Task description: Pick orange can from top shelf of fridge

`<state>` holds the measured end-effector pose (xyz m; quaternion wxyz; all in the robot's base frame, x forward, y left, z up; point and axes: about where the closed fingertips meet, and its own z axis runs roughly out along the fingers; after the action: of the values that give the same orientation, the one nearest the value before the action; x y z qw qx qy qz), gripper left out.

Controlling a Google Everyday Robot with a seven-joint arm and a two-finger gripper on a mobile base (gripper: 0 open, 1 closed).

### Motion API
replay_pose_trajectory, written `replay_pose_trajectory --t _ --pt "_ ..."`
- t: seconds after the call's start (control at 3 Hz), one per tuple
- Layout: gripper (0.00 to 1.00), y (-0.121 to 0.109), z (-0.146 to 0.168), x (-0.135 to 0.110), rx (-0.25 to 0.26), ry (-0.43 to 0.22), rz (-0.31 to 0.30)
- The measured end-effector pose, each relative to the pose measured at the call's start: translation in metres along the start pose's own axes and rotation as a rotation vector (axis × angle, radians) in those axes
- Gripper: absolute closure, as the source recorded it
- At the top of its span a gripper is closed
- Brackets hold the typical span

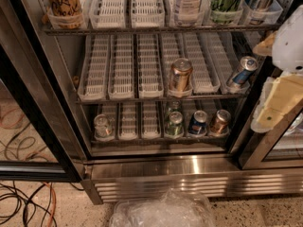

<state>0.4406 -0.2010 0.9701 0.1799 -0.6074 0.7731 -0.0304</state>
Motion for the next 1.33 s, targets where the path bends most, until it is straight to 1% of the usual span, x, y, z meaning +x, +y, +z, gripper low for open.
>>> replay_pose_trajectory --t 0.33,0.67,1.0,1.33 --pt "0.0 0.014 0.004 -0.028 0.047 -0.123 -0.025" --pt "0.0 0.03 0.015 -0.05 0.09 -0.284 -0.019" --pt "0.0 0.02 0.007 -0.069 0.139 -0.378 0.01" --pt "0.0 0.02 0.007 -0.069 0.139 -0.378 0.01"
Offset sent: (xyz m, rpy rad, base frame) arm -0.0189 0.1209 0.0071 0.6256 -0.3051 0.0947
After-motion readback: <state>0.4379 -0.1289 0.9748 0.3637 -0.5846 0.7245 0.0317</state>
